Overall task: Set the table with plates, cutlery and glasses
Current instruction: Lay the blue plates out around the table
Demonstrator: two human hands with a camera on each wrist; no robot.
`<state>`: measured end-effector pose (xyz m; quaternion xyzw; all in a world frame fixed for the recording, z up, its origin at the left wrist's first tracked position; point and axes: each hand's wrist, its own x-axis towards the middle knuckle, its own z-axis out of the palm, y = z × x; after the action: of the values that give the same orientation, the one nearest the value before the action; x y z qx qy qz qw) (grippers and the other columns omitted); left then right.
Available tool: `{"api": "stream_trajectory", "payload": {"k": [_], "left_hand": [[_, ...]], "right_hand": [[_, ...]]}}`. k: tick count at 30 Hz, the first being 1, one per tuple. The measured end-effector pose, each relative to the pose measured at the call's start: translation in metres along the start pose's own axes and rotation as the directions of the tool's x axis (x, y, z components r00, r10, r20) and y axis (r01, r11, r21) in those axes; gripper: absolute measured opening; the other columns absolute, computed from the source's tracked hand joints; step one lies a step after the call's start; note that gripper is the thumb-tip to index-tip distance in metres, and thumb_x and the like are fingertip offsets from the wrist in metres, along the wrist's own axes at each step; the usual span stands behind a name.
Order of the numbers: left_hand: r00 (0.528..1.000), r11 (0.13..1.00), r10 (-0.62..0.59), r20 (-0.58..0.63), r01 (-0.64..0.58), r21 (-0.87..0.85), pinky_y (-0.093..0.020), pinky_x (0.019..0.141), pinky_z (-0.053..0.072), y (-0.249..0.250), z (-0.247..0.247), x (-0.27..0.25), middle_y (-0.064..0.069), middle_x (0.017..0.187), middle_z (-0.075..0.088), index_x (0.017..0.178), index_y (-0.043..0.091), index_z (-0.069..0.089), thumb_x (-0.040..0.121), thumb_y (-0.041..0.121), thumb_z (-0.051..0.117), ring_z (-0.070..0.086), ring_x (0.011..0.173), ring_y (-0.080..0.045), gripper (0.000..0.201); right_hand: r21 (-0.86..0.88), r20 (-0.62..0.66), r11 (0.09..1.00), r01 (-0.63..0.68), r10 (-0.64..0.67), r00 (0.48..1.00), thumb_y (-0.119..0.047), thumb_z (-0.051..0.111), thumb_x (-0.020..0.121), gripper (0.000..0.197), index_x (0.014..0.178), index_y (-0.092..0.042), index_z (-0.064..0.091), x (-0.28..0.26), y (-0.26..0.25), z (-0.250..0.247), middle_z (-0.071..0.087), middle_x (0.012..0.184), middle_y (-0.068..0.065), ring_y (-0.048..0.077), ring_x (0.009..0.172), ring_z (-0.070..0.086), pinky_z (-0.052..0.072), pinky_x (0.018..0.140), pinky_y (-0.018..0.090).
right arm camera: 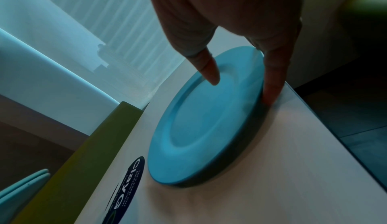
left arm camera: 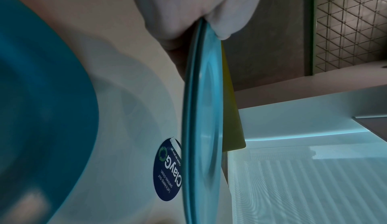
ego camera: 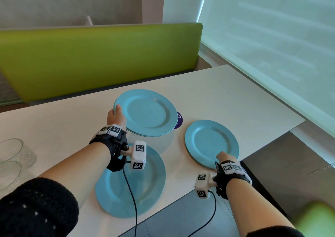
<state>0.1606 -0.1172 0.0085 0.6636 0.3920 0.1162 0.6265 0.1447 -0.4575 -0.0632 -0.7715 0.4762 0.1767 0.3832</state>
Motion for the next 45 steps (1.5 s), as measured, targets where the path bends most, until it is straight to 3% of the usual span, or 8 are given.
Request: {"api": "stream_trajectory", "payload": {"k": [16, 19, 24, 28, 32, 37, 41, 45], "left_hand": [[1.0, 1.0, -0.006, 0.013, 0.007, -0.023, -0.045, 0.098, 0.047, 0.003, 0.008, 0.001, -0.02, 0.126, 0.056, 0.129, 0.005, 0.049, 0.098, 0.042, 0.034, 0.056, 0.113, -0.036, 0.05], [1.0, 1.0, -0.008, 0.013, 0.009, -0.02, -0.045, 0.098, 0.047, 0.002, 0.008, 0.0, -0.02, 0.126, 0.056, 0.128, 0.005, 0.049, 0.099, 0.042, 0.034, 0.056, 0.113, -0.036, 0.05], [1.0, 1.0, -0.007, 0.027, 0.008, -0.025, -0.045, 0.097, 0.047, 0.004, 0.007, -0.003, -0.02, 0.125, 0.056, 0.127, 0.004, 0.05, 0.099, 0.042, 0.034, 0.056, 0.113, -0.036, 0.05], [0.998, 1.0, -0.014, 0.062, 0.015, -0.014, -0.047, 0.1, 0.046, 0.009, 0.003, -0.006, -0.017, 0.127, 0.057, 0.127, 0.006, 0.052, 0.097, 0.046, 0.033, 0.057, 0.113, -0.037, 0.053], [0.996, 1.0, -0.005, 0.094, 0.003, 0.028, -0.045, 0.101, 0.046, 0.012, -0.003, -0.004, -0.015, 0.127, 0.058, 0.125, 0.007, 0.055, 0.096, 0.05, 0.03, 0.057, 0.113, -0.035, 0.057], [0.994, 0.999, -0.025, 0.109, 0.022, 0.028, -0.046, 0.104, 0.043, 0.019, -0.026, 0.006, -0.018, 0.13, 0.056, 0.126, 0.005, 0.055, 0.097, 0.052, 0.021, 0.055, 0.118, -0.036, 0.064], [0.988, 0.978, -0.148, 0.046, 0.153, -0.141, -0.043, 0.1, 0.047, 0.02, -0.054, 0.027, -0.014, 0.121, 0.062, 0.122, 0.005, 0.057, 0.096, 0.052, 0.032, 0.06, 0.112, -0.033, 0.059], [0.989, 0.98, -0.138, 0.049, 0.144, -0.136, -0.043, 0.103, 0.045, 0.024, -0.081, 0.055, -0.018, 0.135, 0.054, 0.129, 0.002, 0.052, 0.098, 0.045, 0.033, 0.054, 0.121, -0.035, 0.056]], "right_hand": [[0.018, -0.025, 1.0, -0.002, 0.003, 1.0, -0.028, 0.05, 0.077, 0.053, 0.122, -0.001, 0.051, -0.003, -0.001, -0.006, 0.061, 0.101, 0.015, 0.023, 0.062, 0.049, 0.029, 0.049, 0.031], [0.118, -0.039, 0.993, 0.019, -0.015, 0.999, -0.026, 0.05, 0.08, 0.054, 0.128, -0.002, 0.044, -0.015, -0.008, -0.007, 0.051, 0.116, 0.014, 0.029, 0.089, 0.055, 0.046, 0.072, 0.039], [0.169, -0.149, 0.978, 0.122, -0.097, 0.984, -0.019, 0.051, 0.083, 0.057, 0.136, -0.003, 0.035, -0.038, -0.036, -0.005, 0.042, 0.135, 0.023, 0.039, 0.118, 0.049, 0.042, 0.096, 0.041], [0.228, 0.032, 0.888, 0.4, -0.417, 0.908, -0.028, 0.056, 0.088, 0.052, 0.134, -0.007, 0.044, -0.056, -0.069, 0.016, 0.057, 0.125, 0.013, 0.032, 0.114, 0.056, 0.046, 0.099, 0.04], [0.29, 0.215, 0.816, 0.5, -0.565, 0.797, -0.043, 0.047, 0.093, 0.03, 0.087, -0.014, 0.053, -0.099, -0.103, 0.037, 0.053, 0.076, 0.003, 0.023, 0.071, 0.056, 0.048, 0.062, 0.031], [0.233, 0.217, 0.743, 0.628, -0.669, 0.711, -0.027, 0.054, 0.091, 0.031, 0.106, -0.001, 0.062, -0.132, -0.124, 0.072, 0.063, 0.092, 0.013, 0.034, 0.091, 0.065, 0.056, 0.079, 0.049], [0.217, 0.207, 0.732, 0.645, -0.681, 0.703, -0.016, 0.055, 0.089, 0.031, 0.116, 0.0, 0.058, -0.155, -0.134, 0.098, 0.064, 0.105, 0.018, 0.03, 0.091, 0.062, 0.055, 0.083, 0.047], [0.256, 0.244, 0.752, 0.608, -0.659, 0.712, -0.012, 0.051, 0.09, 0.031, 0.12, -0.002, 0.054, -0.183, -0.146, 0.12, 0.058, 0.097, 0.014, 0.036, 0.098, 0.061, 0.053, 0.085, 0.054]]}}
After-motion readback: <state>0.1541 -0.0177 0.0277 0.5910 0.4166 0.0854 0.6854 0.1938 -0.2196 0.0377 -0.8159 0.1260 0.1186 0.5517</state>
